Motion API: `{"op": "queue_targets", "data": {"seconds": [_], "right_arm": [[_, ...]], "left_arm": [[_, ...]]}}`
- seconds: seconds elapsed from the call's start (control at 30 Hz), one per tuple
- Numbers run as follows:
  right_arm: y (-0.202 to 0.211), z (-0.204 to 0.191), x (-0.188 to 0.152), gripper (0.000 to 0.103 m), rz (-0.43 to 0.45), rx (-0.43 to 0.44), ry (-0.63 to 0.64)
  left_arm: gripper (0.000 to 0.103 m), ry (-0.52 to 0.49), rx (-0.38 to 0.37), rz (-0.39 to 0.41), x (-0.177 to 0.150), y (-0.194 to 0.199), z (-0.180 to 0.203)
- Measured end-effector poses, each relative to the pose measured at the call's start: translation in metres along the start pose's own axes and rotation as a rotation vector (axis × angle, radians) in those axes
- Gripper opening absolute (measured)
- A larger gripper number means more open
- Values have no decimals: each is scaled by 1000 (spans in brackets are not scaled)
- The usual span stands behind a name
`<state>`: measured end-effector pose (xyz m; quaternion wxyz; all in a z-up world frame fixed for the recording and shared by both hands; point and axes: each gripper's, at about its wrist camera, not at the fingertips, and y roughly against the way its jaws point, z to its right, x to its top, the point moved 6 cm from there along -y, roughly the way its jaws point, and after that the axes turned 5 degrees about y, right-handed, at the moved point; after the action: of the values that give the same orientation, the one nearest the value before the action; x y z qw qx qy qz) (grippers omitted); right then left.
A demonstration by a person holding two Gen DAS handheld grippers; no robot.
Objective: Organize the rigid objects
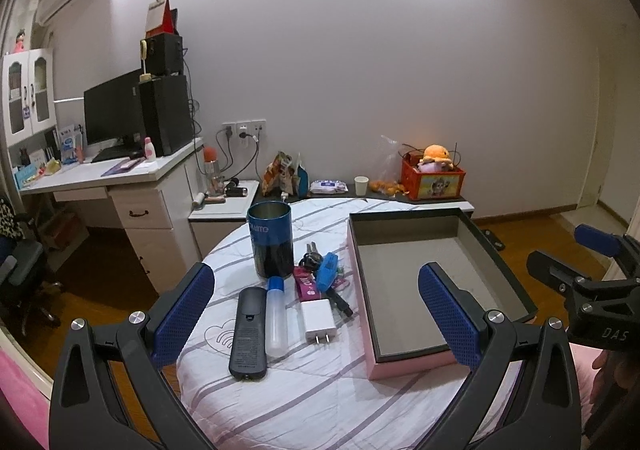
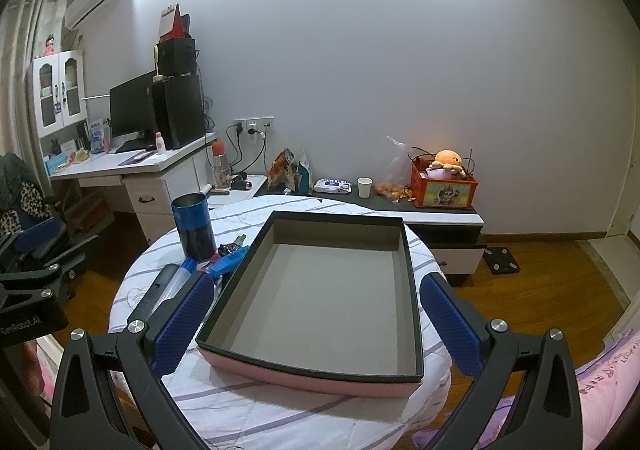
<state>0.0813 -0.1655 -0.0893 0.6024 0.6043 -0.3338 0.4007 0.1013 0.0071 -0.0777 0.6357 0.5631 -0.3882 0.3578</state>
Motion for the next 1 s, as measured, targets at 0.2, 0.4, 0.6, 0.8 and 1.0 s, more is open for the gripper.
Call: {"op": "queue_targets", "data": {"seconds": [0.2,0.4,0.6,0.8,1.0], "right_arm": [[-4,2,-3,103,-12,-4,-9],[-7,0,-4,103,-20,0,-5],[-11,2,-5,103,-31,-2,-6],[-20,29,-12,103,-59,-55,-40],[-42,65,-34,103,-144,-178,-58]], "left_arm": [[103,-4,13,-6,-5,-5,-2],[103,-5,33,-17,-9,-7,-7],[103,-4,48,-29,-11,-11,-11],[103,7,76,-46,-15,-18,-21],[103,37,115,-81,-22,-34,-39]]}}
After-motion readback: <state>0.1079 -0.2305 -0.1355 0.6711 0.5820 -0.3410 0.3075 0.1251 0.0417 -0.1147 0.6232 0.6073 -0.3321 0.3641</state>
